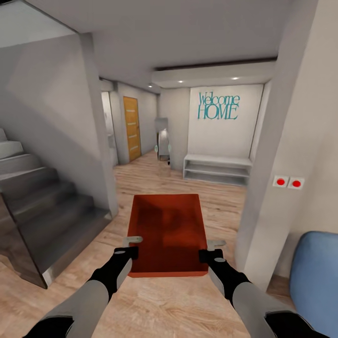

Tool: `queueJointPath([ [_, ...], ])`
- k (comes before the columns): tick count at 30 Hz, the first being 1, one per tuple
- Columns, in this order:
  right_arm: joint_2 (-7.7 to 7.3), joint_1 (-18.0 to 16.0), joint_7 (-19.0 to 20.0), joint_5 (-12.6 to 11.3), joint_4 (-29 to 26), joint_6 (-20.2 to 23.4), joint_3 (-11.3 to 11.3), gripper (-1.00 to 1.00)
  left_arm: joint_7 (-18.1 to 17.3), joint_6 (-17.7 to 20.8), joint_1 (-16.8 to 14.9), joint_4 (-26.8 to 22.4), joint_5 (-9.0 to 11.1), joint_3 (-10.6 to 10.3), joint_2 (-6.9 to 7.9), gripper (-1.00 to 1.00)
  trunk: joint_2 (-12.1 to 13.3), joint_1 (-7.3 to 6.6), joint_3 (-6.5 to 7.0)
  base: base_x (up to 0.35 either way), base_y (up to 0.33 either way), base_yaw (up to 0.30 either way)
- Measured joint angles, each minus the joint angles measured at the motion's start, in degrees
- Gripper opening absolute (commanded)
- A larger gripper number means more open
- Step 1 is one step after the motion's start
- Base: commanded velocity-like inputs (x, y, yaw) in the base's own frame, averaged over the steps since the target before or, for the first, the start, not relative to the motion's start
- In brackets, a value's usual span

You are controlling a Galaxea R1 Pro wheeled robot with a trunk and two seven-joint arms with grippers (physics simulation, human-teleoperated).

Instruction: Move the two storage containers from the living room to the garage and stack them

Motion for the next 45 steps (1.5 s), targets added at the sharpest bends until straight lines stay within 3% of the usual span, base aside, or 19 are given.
queueJointPath([
  [45,0.01,0.0,0.0,0.0,0.0,0.0,-0.1,-1.0,0.0,0.0,0.0,0.0,-0.1,0.0,0.0,-1.0,0.0,0.0,0.0,0.322,0.0,0.0],
])
